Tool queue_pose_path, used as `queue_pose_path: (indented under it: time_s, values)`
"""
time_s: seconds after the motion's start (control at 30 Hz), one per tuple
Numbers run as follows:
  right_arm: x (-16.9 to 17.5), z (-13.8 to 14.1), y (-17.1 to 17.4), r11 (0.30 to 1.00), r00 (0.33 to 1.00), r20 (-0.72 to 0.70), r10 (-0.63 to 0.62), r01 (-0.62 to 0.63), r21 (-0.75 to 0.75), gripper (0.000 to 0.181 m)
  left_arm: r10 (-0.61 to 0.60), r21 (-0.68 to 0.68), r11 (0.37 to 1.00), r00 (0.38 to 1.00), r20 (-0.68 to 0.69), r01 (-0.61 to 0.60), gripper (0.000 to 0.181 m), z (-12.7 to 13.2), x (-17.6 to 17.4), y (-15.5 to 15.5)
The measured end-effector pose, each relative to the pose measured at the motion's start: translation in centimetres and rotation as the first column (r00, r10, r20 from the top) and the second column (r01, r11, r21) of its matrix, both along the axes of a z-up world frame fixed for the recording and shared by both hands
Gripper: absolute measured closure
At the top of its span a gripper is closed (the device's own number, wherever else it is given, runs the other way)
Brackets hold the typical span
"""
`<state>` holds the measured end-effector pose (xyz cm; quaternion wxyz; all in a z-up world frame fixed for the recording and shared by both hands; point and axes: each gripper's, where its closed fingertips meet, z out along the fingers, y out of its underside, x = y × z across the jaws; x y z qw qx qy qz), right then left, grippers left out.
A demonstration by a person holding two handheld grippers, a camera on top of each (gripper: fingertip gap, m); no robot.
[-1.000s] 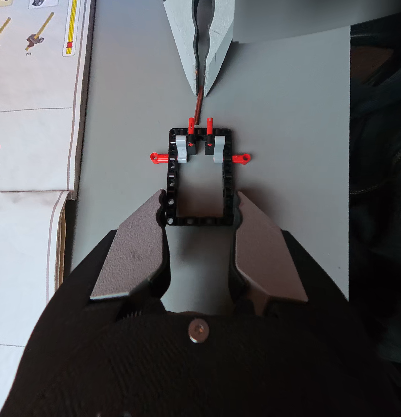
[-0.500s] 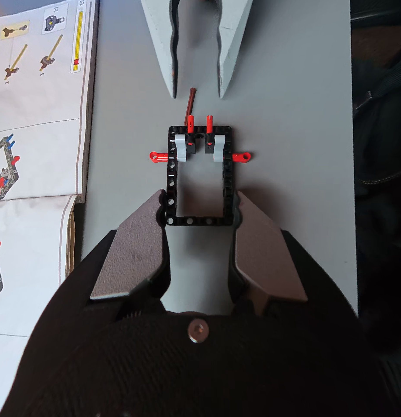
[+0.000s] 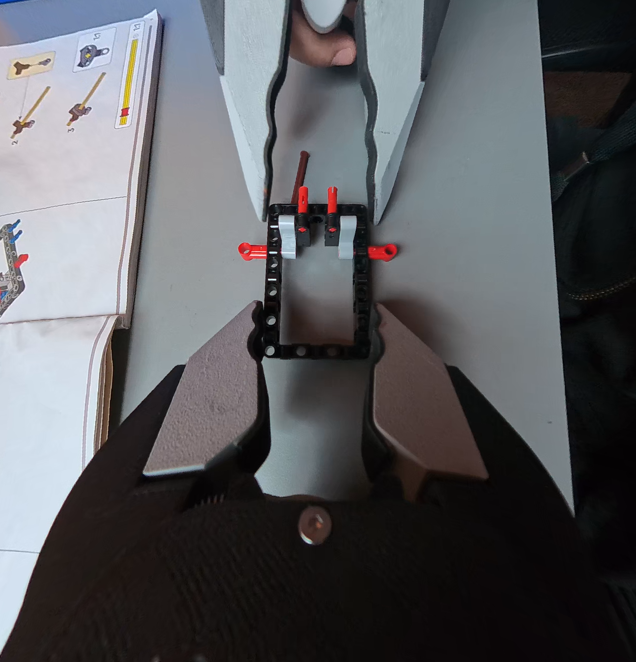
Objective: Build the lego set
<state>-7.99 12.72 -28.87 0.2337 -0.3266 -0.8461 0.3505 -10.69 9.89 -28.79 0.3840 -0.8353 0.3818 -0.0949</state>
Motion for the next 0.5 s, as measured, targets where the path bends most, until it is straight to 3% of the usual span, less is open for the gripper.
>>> queue_pose_path:
  time_s: [0.5]
  values:
    - [-0.2, 1.0, -0.2, 0.999, 0.999, -0.04, -0.001, 0.0, -0.039, 0.125, 0.014, -0.038, 0.999, 0.998, -0.062, -0.017, 0.118, -0.1, 0.9, 0.9]
